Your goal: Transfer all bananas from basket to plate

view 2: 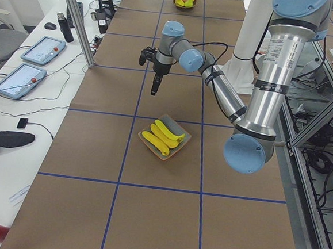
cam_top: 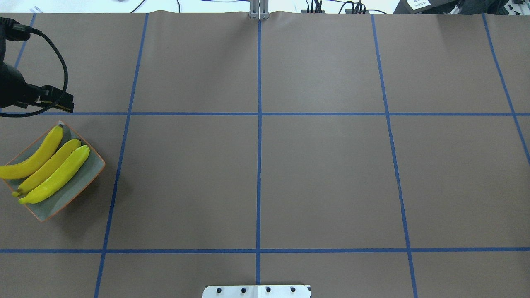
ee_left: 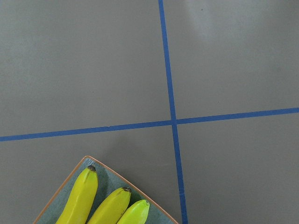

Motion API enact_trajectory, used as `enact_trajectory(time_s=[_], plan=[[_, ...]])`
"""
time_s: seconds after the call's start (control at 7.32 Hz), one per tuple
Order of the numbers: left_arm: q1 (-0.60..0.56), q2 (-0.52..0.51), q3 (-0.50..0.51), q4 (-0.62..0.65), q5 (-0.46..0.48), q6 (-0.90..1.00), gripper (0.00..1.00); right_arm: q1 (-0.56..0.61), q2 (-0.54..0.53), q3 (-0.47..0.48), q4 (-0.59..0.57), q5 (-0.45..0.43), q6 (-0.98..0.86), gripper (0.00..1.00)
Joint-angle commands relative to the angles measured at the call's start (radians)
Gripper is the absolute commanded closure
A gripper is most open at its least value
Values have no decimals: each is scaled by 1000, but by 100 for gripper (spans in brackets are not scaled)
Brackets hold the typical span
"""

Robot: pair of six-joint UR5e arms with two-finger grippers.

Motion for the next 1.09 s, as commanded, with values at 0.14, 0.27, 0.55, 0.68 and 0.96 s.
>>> enact_trajectory(time_s=[0.14, 0.27, 0.55, 0.68, 0.96], plan=[[6, -139, 89, -10, -91, -140, 1, -209, 111, 175, 0, 64, 290, 100], [8, -208, 128, -17, -116, -223, 1, -295, 162, 232, 0, 64, 410, 100], [49, -308, 169, -48, -139, -366, 1, -442, 291, 278, 3, 63, 641, 100], [52, -311, 197, -160, -141, -456, 1, -510, 376, 278, 2, 61, 762, 100], [69, -313, 295, -425, -141, -642, 1, -645, 518, 275, 14, 55, 1029, 100]])
